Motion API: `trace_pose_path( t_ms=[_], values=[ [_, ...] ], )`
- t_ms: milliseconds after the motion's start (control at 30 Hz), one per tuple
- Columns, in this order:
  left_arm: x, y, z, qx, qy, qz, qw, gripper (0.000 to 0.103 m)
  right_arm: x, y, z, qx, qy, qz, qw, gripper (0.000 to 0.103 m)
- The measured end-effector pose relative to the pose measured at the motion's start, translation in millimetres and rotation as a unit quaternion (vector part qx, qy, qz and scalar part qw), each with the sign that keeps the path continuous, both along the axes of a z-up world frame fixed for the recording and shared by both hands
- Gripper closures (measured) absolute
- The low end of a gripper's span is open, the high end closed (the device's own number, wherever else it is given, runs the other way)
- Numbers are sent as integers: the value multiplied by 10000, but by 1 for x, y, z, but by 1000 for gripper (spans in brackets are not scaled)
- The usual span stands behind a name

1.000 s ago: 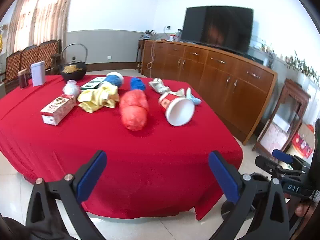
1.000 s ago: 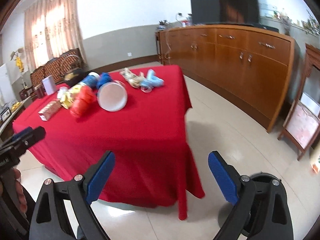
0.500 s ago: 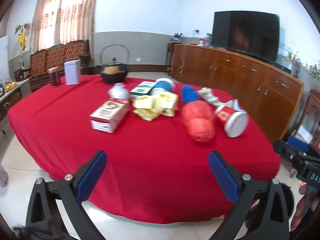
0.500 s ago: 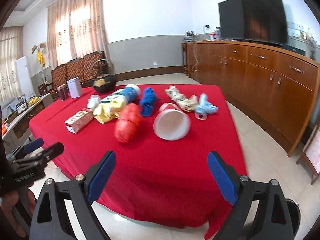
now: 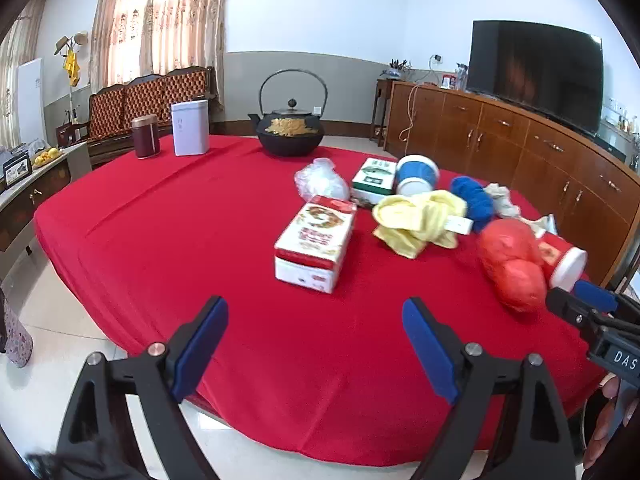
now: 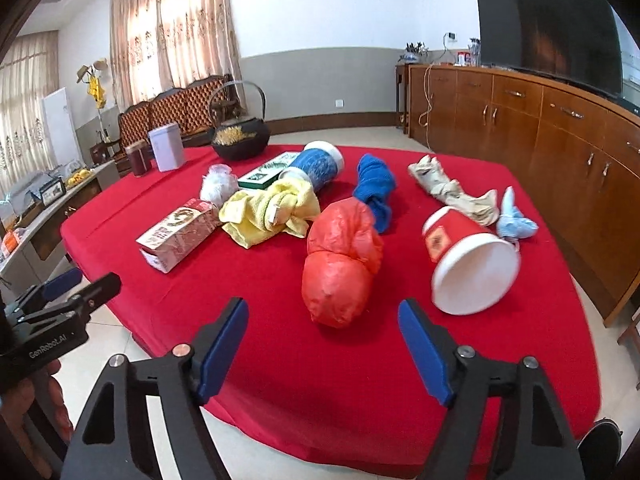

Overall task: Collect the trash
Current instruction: 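Grasp the red plastic bag with the right gripper while the left grasps the milk carton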

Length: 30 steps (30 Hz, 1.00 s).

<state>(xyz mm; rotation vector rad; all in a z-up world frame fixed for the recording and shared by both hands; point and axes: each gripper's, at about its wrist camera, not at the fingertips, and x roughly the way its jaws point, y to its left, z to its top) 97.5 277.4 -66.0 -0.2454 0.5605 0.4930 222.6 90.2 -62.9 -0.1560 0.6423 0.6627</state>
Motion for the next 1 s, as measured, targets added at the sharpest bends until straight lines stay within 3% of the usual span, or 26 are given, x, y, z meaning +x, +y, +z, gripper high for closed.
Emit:
trace_pose_path(
  t_ms=[167, 633, 700, 733, 833, 1000],
  values=[
    [17, 20, -8, -54, 128, -4, 9999, 14, 18, 24, -12, -204, 65, -119, 9997, 28],
    [67, 42, -33, -372, 461, -172, 9981, 21, 58, 51, -32, -423, 360, -346, 9979, 52],
    [70, 43, -32, -408, 446, -209, 9980, 29, 63, 52, -32, -407, 380, -368, 9978, 56],
    [70, 42, -31, -452, 411, -263, 9978, 43, 65, 53, -32, -398, 394, -369, 9977, 62],
    [66, 38, -26, -464, 322, -328, 9979, 45, 67, 53, -31, -358, 393, -387, 9978, 69],
    [54, 19, -13, -276, 243, -414, 9985, 46, 60, 46, -23, -241, 339, -393, 9984, 71]
  ],
)
